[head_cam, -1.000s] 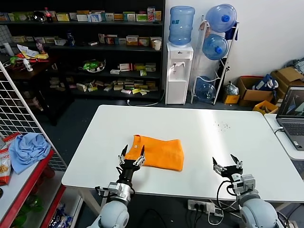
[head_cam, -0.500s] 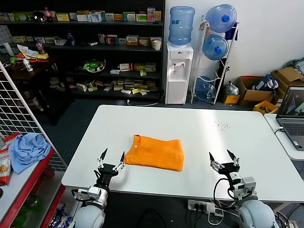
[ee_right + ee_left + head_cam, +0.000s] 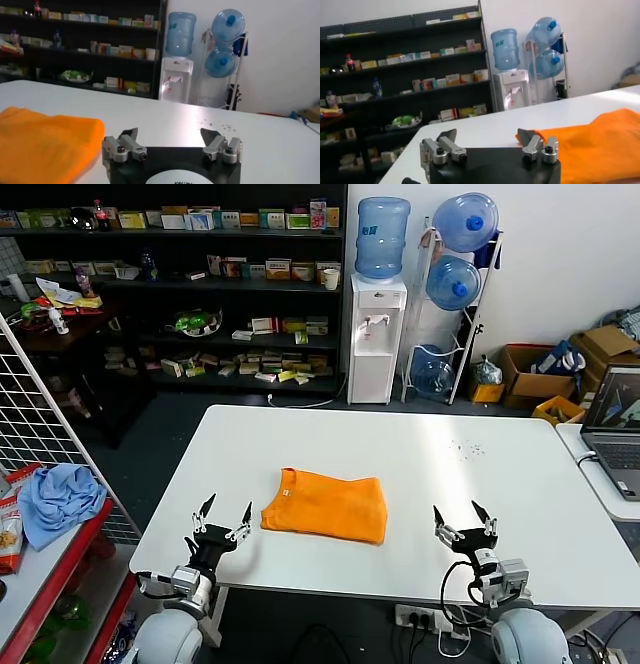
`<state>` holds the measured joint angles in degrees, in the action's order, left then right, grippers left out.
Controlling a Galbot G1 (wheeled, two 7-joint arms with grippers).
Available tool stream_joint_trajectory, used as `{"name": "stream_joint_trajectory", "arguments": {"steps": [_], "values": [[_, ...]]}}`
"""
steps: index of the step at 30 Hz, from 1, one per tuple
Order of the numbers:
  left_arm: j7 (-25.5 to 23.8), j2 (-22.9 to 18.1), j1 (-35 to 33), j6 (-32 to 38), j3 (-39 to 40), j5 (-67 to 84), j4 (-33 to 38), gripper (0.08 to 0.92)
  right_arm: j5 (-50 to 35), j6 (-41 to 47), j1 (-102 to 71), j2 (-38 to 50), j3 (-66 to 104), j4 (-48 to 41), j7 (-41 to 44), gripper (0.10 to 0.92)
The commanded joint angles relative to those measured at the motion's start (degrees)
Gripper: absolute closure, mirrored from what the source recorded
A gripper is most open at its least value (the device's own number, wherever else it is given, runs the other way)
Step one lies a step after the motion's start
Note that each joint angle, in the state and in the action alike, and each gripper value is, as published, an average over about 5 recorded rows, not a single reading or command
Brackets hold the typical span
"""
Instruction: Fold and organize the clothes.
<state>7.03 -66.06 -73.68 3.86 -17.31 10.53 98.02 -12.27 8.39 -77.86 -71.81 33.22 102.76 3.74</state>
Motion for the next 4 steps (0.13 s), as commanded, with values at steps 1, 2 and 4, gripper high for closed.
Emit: {"name": "stream_joint_trajectory", "arguments": {"steps": [1, 2, 4], "values": [[-2.05, -0.51, -0.81, -4.59, -2.65, -1.9, 2.29, 0.177, 4.28, 4.26, -0.21, -2.32, 0.65, 2.42, 0.34, 0.203], [-1.98, -0.54, -0.91, -4.66, -2.74, -2.02, 2.41, 0.177, 4.33, 4.13, -0.22, -2.36, 0.65, 2.44, 0.18, 0.203], [-1.91, -0.55, -1.0, -4.74, -2.84, -2.13, 2.53, 0.177, 4.34, 3.96, -0.23, -2.43, 0.68, 2.46, -0.07, 0.203]]}}
